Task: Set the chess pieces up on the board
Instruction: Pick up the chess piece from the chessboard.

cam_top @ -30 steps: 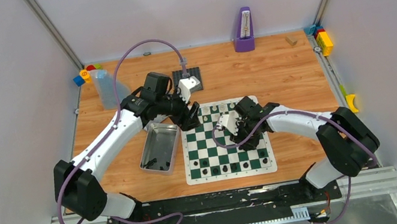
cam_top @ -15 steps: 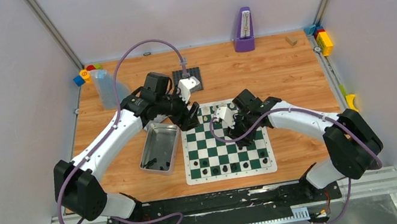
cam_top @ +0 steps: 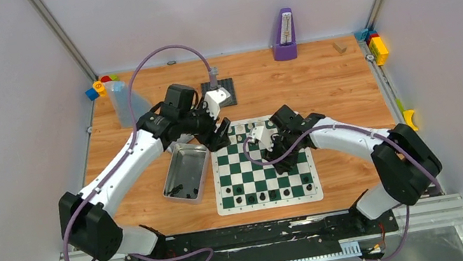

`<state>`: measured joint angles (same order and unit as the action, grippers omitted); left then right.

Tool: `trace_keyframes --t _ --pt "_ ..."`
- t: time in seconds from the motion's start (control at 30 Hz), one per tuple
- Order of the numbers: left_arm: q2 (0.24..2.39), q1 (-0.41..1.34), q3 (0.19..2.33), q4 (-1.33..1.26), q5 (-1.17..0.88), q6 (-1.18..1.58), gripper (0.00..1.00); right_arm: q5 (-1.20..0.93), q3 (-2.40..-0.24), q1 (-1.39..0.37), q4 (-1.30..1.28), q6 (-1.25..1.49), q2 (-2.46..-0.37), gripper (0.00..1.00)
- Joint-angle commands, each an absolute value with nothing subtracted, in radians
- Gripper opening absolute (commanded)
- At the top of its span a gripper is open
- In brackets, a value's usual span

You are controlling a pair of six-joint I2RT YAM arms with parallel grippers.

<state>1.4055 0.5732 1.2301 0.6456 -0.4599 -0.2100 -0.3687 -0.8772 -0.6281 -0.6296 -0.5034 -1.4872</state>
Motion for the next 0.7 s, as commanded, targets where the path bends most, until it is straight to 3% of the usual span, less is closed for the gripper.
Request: trace_keyframes --t 0.0,0.43,0.67 --pt "1.359 0.561 1.236 0.620 -0.438 -0.206 0.81 -0.393 -0.891 -0.637 -0.602 -0.495 -1.506 0.33" --pt "1.348 0.544 1.238 0.616 -0.426 -0.202 0.82 -0.387 -0.894 -0.647 -0.595 -0.491 -1.541 0.22" --pt "1.341 0.539 1.243 0.619 -0.419 -0.206 0.82 -0.380 -0.906 -0.647 -0.627 -0.486 -1.507 0.01"
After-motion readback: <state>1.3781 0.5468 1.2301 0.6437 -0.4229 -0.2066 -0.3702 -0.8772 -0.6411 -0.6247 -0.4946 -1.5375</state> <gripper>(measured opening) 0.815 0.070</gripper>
